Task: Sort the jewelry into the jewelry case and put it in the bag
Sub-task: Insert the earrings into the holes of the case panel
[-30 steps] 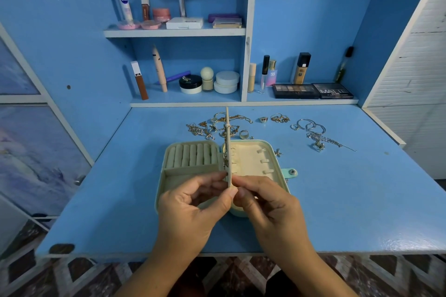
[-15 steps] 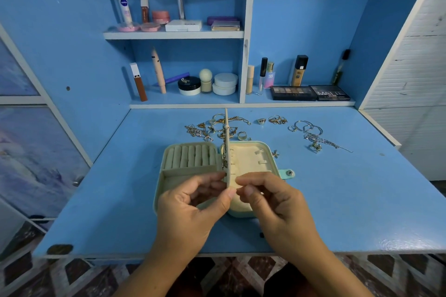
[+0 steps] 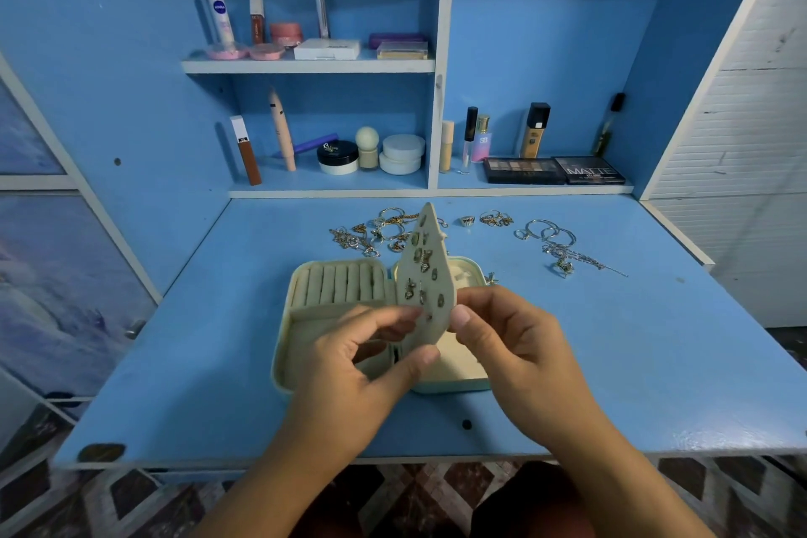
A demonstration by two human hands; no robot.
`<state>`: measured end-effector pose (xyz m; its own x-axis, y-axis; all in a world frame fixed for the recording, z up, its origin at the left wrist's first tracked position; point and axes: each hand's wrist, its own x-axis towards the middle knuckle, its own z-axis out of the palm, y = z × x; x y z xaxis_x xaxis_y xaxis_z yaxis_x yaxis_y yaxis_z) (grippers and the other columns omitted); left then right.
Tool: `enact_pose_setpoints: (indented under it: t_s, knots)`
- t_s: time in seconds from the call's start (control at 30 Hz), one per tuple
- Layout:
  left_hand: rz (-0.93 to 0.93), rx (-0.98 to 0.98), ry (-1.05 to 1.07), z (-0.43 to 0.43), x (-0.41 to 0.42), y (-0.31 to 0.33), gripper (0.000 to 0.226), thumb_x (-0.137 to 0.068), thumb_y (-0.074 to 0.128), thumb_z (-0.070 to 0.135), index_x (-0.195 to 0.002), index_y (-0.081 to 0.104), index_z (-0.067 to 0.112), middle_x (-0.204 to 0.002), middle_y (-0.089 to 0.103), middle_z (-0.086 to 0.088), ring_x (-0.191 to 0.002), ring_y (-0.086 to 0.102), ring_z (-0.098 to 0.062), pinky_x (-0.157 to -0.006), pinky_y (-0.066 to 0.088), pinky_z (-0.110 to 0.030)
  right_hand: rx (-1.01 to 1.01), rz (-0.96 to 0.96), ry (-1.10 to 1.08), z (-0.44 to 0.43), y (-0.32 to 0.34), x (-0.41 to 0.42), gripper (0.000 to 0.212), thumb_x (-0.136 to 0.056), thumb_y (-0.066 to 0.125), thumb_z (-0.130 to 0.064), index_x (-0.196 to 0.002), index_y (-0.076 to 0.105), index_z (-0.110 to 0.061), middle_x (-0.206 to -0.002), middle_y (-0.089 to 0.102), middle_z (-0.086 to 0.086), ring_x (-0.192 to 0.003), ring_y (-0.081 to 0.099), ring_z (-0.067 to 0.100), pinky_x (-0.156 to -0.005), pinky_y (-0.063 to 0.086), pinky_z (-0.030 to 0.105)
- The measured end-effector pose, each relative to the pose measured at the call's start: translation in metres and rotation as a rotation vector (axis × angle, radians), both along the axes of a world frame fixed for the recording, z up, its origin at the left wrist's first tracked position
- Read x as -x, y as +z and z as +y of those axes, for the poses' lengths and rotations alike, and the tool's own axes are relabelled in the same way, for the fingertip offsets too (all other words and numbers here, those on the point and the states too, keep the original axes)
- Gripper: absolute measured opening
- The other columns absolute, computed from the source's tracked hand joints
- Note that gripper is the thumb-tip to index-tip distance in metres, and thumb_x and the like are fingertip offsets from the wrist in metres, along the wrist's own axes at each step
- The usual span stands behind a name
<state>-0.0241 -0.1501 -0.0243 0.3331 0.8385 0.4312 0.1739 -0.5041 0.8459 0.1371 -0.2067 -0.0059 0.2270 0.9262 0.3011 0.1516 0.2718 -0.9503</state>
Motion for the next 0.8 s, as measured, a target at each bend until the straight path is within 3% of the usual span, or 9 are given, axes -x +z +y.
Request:
enact_pose_setpoints:
  t_s: [0.07, 0.17, 0.27, 0.33, 0.4, 0.47, 0.6, 0.8]
  knots:
    - [0.064, 0.004, -0.001, 0.002, 0.002, 0.001, 0.045, -0.067, 0.081, 0.036, -0.11, 0.067, 0.033, -0.097, 0.069, 0.016, -0.097, 0.065, 0.001, -0.085, 0.05, -0.012, 0.044, 0.001, -0.028, -0.002, 0.004, -0.003, 0.03, -0.086, 0.064, -0.043, -0.085, 0.069, -0.013, -0.073, 0.069, -0.004, -0.062, 0.057, 0.004, -0.058, 0.045, 0.016]
    - [0.234, -0.014, -0.016, 0.005, 0.005, 0.0, 0.055, -0.065, 0.074, 0.053, -0.116, 0.066, 0.034, -0.109, 0.063, 0.024, -0.107, 0.058, 0.007, -0.092, 0.046, -0.012, 0.114, -0.015, -0.096, -0.006, 0.004, -0.009, 0.022, -0.083, 0.066, -0.037, -0.077, 0.067, -0.015, -0.065, 0.064, -0.003, -0.058, 0.054, 0.008, -0.055, 0.046, 0.025]
    - [0.406, -0.099, 0.001, 0.007, 0.007, 0.0, 0.059, -0.062, 0.069, 0.069, -0.11, 0.069, 0.035, -0.11, 0.059, 0.03, -0.109, 0.052, 0.013, -0.089, 0.036, -0.001, 0.231, -0.199, -0.228, -0.009, -0.004, -0.019, 0.026, -0.086, 0.065, -0.032, -0.068, 0.06, -0.014, -0.055, 0.051, -0.007, -0.05, 0.042, 0.007, -0.049, 0.036, 0.02]
    - [0.469, -0.118, 0.014, 0.008, 0.008, 0.0, 0.057, -0.062, 0.063, 0.075, -0.107, 0.069, 0.039, -0.109, 0.058, 0.034, -0.109, 0.05, 0.015, -0.086, 0.036, -0.002, 0.296, -0.306, -0.297, -0.011, -0.007, -0.024, 0.03, -0.088, 0.06, -0.032, -0.064, 0.057, -0.014, -0.048, 0.043, -0.009, -0.045, 0.035, 0.006, -0.046, 0.031, 0.019]
    - [0.493, -0.129, 0.022, 0.01, 0.009, -0.003, 0.054, -0.063, 0.058, 0.075, -0.103, 0.07, 0.04, -0.106, 0.058, 0.036, -0.106, 0.053, 0.013, -0.085, 0.037, -0.006, 0.32, -0.349, -0.334, -0.013, -0.008, -0.026, 0.034, -0.09, 0.056, -0.032, -0.056, 0.056, -0.025, -0.044, 0.042, -0.011, -0.043, 0.037, 0.008, -0.045, 0.031, 0.017]
    - [0.496, -0.142, 0.026, 0.011, 0.009, -0.006, 0.051, -0.064, 0.058, 0.074, -0.098, 0.072, 0.039, -0.102, 0.059, 0.036, -0.101, 0.055, 0.012, -0.083, 0.04, -0.008, 0.342, -0.398, -0.355, -0.014, -0.01, -0.028, 0.037, -0.09, 0.055, -0.032, -0.053, 0.055, -0.032, -0.047, 0.045, -0.01, -0.048, 0.042, 0.005, -0.048, 0.033, 0.016]
    - [0.5, -0.129, 0.028, 0.01, 0.009, -0.006, 0.05, -0.064, 0.058, 0.074, -0.095, 0.073, 0.039, -0.102, 0.059, 0.036, -0.1, 0.055, 0.013, -0.08, 0.038, -0.005, 0.37, -0.489, -0.381, -0.015, -0.013, -0.029, 0.026, -0.091, 0.056, -0.032, -0.067, 0.064, -0.024, -0.069, 0.054, -0.004, -0.065, 0.05, 0.005, -0.056, 0.036, 0.012]
    - [0.51, -0.11, 0.027, 0.01, 0.009, -0.007, 0.051, -0.063, 0.057, 0.075, -0.095, 0.073, 0.039, -0.104, 0.059, 0.036, -0.102, 0.054, 0.012, -0.079, 0.038, -0.004, 0.353, -0.538, -0.402, -0.015, -0.018, -0.03, 0.027, -0.09, 0.057, -0.032, -0.071, 0.066, -0.017, -0.072, 0.053, -0.004, -0.065, 0.051, 0.006, -0.061, 0.037, 0.012]
